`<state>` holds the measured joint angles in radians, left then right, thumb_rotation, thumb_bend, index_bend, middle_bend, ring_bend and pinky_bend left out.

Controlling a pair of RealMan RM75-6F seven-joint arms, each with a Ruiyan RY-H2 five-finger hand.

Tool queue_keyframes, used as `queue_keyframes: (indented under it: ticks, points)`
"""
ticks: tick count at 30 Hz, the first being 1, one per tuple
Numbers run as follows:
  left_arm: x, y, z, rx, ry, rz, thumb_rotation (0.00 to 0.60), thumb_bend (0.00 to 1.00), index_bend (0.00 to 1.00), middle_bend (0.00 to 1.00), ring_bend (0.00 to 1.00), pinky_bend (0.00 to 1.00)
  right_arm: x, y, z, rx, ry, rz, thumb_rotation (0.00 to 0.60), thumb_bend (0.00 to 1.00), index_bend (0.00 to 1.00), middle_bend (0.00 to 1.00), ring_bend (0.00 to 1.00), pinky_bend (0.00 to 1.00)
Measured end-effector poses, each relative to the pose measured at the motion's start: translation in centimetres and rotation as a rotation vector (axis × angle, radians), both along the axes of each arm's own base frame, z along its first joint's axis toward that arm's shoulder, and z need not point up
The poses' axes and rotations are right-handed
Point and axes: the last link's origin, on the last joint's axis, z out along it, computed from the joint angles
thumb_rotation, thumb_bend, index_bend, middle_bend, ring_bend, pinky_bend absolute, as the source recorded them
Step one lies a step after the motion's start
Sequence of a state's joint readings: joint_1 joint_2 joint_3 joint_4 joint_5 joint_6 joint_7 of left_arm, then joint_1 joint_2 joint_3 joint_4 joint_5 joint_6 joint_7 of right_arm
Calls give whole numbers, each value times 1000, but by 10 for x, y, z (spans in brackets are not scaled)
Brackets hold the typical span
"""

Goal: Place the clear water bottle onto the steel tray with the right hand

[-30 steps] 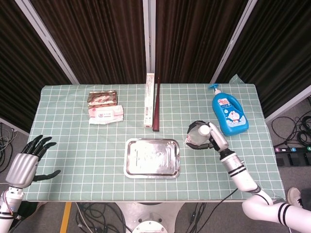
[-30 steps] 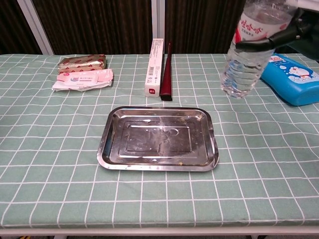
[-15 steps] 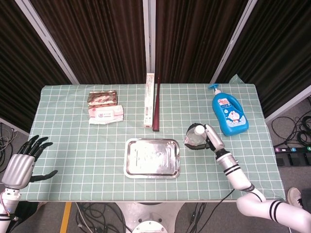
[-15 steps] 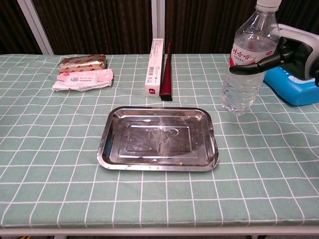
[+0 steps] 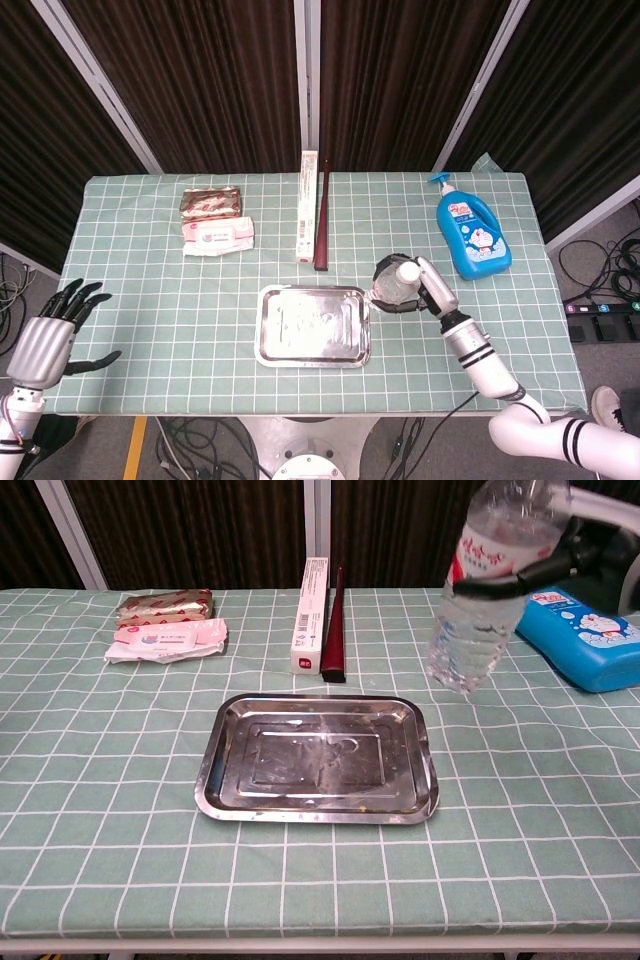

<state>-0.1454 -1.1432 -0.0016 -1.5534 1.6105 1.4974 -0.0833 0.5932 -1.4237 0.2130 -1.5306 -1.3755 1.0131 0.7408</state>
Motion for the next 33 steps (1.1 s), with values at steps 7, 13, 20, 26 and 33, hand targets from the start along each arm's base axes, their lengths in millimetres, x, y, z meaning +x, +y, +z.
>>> queue_keyframes:
  ticks: [7, 13, 20, 26, 33]
  points:
    - [3, 0, 4, 12, 0, -9, 471, 88, 263, 229, 98, 184, 13, -5, -31, 67, 0, 30, 600, 230, 660, 526, 315, 362]
    - [-1, -4, 5, 9, 2, 6, 468, 87, 263, 229, 98, 184, 51, 0, -62, 144, -51, 86, 600, 225, 660, 526, 315, 362]
    - [-2, -7, 8, 9, -1, 2, 471, 88, 262, 229, 98, 184, 61, 5, -96, 191, -29, 103, 600, 217, 660, 526, 315, 361]
    - [-6, -9, 10, 10, -2, 8, 466, 88, 263, 229, 98, 184, 57, 8, -115, 205, 4, 116, 600, 171, 647, 526, 314, 353]
    - [-7, -8, 9, 8, -7, 6, 471, 87, 263, 229, 98, 184, 57, 12, -118, 227, 8, 162, 600, 3, 486, 456, 216, 248]
